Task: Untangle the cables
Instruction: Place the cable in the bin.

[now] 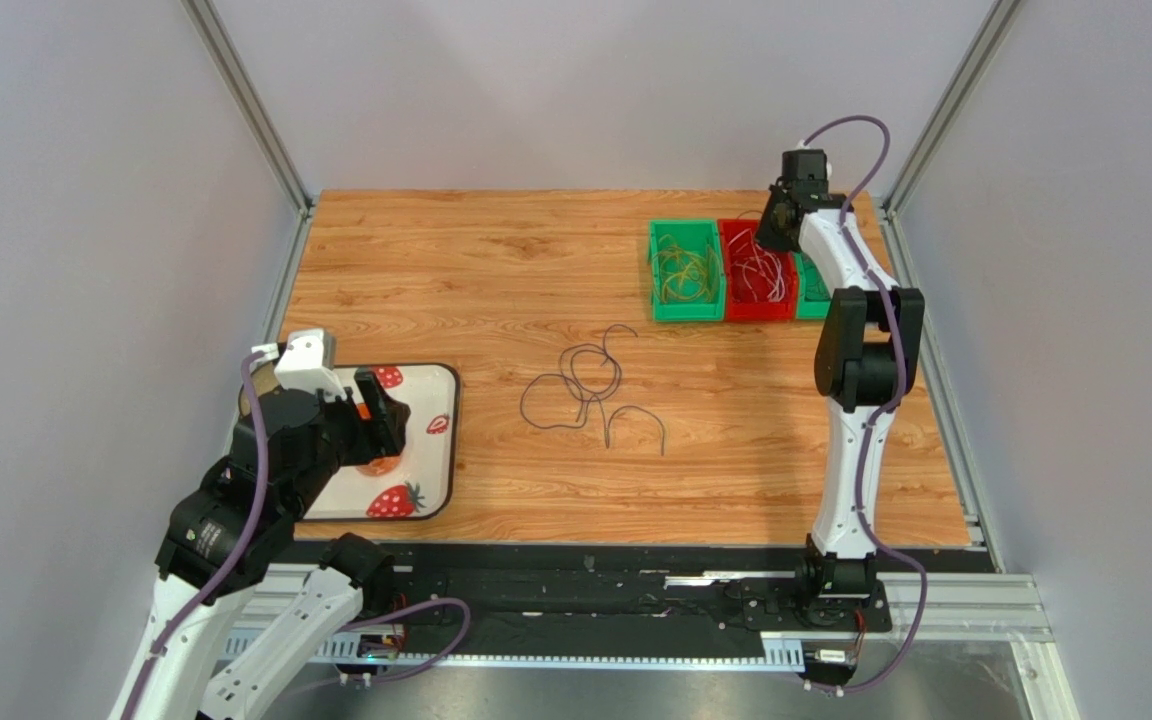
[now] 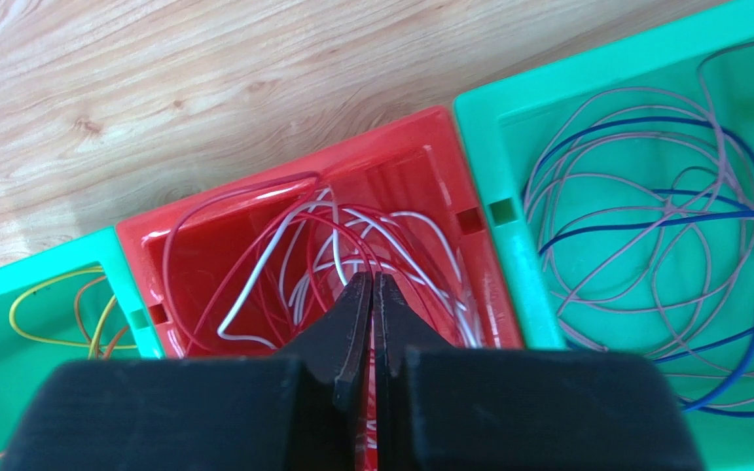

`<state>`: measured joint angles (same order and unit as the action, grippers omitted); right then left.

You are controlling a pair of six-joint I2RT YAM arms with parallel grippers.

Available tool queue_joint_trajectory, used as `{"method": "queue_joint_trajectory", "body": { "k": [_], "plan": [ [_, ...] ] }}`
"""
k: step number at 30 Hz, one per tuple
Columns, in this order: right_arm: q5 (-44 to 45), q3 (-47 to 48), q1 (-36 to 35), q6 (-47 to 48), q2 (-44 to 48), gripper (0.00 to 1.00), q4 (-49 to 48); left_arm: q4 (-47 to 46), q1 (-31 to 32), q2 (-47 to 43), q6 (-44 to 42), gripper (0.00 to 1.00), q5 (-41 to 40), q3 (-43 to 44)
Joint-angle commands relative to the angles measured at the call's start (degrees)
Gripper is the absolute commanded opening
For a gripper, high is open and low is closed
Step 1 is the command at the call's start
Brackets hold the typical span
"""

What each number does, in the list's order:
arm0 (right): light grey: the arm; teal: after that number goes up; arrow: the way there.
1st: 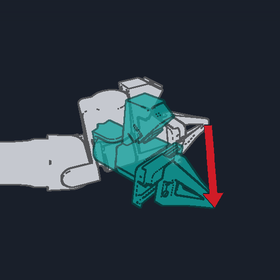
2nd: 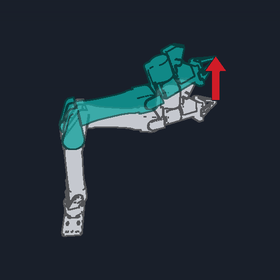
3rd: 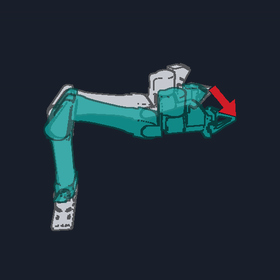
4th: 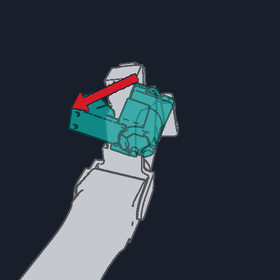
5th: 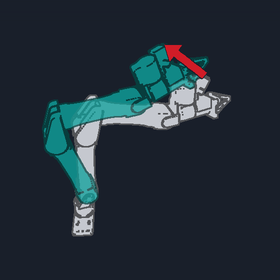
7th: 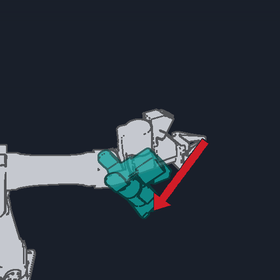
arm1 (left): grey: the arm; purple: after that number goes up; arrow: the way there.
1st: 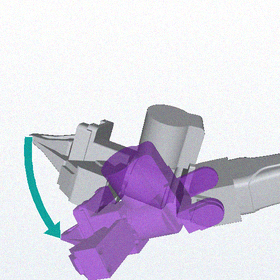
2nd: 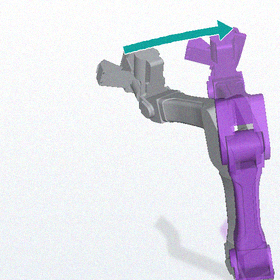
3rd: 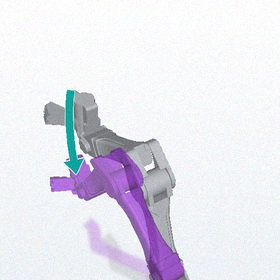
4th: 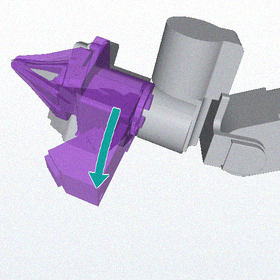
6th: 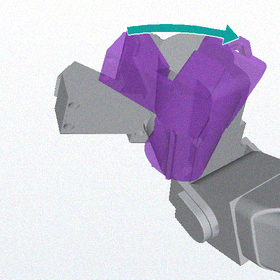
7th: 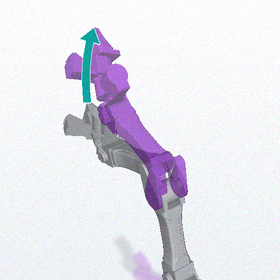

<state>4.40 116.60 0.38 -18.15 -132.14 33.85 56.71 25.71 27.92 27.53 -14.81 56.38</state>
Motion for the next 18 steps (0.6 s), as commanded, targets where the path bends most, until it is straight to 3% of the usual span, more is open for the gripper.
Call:
{"method": "queue_joint_trajectory", "body": {
  "k": [1,14,18],
  "plan": [
    [0.08,-0.75,-0.12,0.49,0.21,0.03,-0.45,-2.13,-0.58,0.47,-1.25,0.76,0.75,0.05],
    [1.31,-1.72,-0.12,1.28,-0.14,0.04,0.61,-2.3,-0.67,0.55,-1.43,0.76,0.92,-0.04],
    [1.31,-0.32,-0.12,1.98,1.96,0.2,2.8,-2.3,-0.67,0.55,-1.43,0.76,0.92,-0.04]
  ]
}}
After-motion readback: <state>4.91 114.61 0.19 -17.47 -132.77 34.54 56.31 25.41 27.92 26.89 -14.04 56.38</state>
